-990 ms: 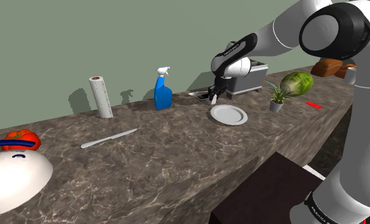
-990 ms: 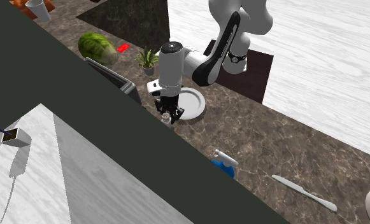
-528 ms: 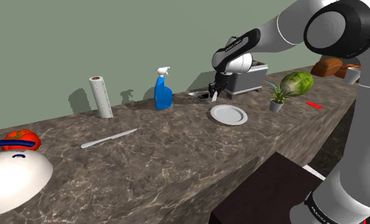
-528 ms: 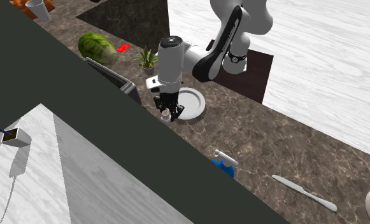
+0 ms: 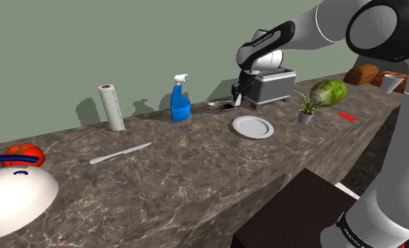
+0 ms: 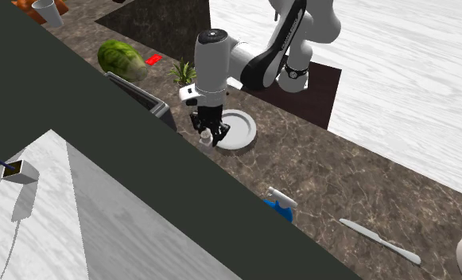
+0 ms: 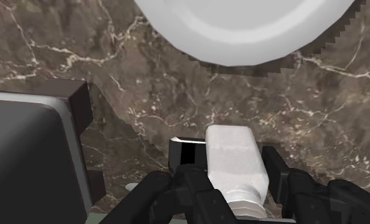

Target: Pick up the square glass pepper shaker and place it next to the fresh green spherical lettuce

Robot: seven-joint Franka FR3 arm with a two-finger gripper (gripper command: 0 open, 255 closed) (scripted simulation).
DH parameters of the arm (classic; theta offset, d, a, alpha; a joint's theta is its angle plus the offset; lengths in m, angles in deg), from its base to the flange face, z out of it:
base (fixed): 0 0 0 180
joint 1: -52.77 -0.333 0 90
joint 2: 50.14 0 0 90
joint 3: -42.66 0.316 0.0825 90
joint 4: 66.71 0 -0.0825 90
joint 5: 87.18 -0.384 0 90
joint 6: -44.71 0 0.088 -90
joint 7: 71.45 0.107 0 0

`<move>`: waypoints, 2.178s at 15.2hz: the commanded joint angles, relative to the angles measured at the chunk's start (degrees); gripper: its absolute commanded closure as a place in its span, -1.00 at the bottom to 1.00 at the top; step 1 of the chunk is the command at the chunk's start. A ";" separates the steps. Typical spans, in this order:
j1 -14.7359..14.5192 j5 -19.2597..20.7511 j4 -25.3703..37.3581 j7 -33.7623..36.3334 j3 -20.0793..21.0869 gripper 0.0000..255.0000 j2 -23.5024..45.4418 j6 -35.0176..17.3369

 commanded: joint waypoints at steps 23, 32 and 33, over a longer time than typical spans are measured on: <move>-0.49 3.67 11.54 3.45 -1.15 1.00 -5.42 16.60; -0.30 4.11 18.17 4.16 -1.33 1.00 -5.64 23.41; -0.29 4.12 18.55 4.20 -1.34 1.00 -5.64 23.78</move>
